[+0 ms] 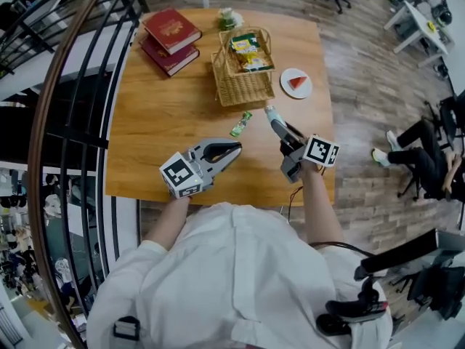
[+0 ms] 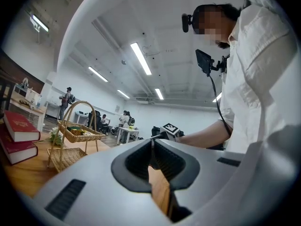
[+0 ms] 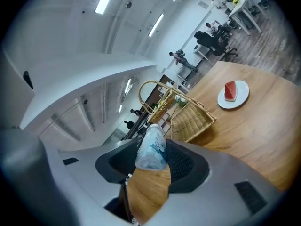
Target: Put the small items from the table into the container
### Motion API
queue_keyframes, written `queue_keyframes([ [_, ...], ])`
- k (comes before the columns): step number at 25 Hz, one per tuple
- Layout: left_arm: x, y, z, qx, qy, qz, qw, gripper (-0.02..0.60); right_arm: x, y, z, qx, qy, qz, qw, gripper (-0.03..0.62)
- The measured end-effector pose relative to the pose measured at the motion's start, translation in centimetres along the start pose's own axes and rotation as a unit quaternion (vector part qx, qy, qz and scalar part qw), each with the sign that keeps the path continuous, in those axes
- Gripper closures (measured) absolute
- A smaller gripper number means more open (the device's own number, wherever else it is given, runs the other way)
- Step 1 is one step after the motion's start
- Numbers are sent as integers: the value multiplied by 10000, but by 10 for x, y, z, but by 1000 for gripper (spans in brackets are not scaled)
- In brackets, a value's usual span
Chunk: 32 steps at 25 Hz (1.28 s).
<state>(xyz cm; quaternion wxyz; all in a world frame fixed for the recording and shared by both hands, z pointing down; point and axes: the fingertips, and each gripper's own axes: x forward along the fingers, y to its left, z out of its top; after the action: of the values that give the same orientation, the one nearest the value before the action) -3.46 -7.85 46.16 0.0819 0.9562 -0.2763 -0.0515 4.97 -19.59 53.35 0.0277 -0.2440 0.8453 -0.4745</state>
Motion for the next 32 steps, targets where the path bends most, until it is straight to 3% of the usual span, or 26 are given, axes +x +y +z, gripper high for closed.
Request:
queue_keyframes([
  [11,2,7,6,3,-62,256,9997,574,34,25,44,-433,129,329,9984,398],
  [26,-9,25,9,25,-63,656,9978,574,76,39,80,-654,235,525,9962,398],
  [32,-10,26,11,4,-63,751,9972,574,97,40,102,-1029,323,499,9929,398],
])
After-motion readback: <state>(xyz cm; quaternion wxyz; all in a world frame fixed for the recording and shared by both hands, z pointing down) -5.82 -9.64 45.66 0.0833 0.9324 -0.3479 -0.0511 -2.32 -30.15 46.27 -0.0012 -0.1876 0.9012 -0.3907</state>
